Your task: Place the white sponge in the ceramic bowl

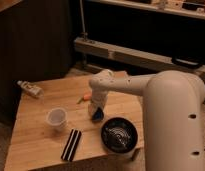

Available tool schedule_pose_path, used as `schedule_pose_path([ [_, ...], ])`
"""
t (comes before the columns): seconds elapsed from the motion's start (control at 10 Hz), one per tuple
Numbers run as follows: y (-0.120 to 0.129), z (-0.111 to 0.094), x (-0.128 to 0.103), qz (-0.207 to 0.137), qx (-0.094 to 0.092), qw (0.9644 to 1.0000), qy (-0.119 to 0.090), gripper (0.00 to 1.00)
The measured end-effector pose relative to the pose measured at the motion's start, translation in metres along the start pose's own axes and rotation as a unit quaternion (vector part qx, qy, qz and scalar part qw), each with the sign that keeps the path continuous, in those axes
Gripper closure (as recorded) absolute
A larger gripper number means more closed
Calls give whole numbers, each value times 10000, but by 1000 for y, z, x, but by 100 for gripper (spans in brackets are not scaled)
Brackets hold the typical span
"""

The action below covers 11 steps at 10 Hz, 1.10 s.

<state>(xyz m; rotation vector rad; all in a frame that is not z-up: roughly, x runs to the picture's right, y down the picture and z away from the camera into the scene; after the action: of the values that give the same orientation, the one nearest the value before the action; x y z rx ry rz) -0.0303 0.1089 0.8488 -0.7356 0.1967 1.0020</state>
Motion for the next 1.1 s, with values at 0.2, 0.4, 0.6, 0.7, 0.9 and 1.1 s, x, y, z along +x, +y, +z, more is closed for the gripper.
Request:
schedule_pose_path([
  [0.2, -5, -18, 4, 51, -6, 10000, -64, 50],
  [0.4, -9, -30, 16, 125, 5, 9999, -30, 50],
  [0.6, -17, -44, 44, 323, 55, 9995, 37, 50],
  [0.7, -17, -50, 57, 411, 72, 9991, 65, 50],
  [0.9, -16, -63, 98, 700, 149, 9973, 142, 50],
  [1.1, 7, -67, 140, 1014, 174, 9942, 299, 50],
])
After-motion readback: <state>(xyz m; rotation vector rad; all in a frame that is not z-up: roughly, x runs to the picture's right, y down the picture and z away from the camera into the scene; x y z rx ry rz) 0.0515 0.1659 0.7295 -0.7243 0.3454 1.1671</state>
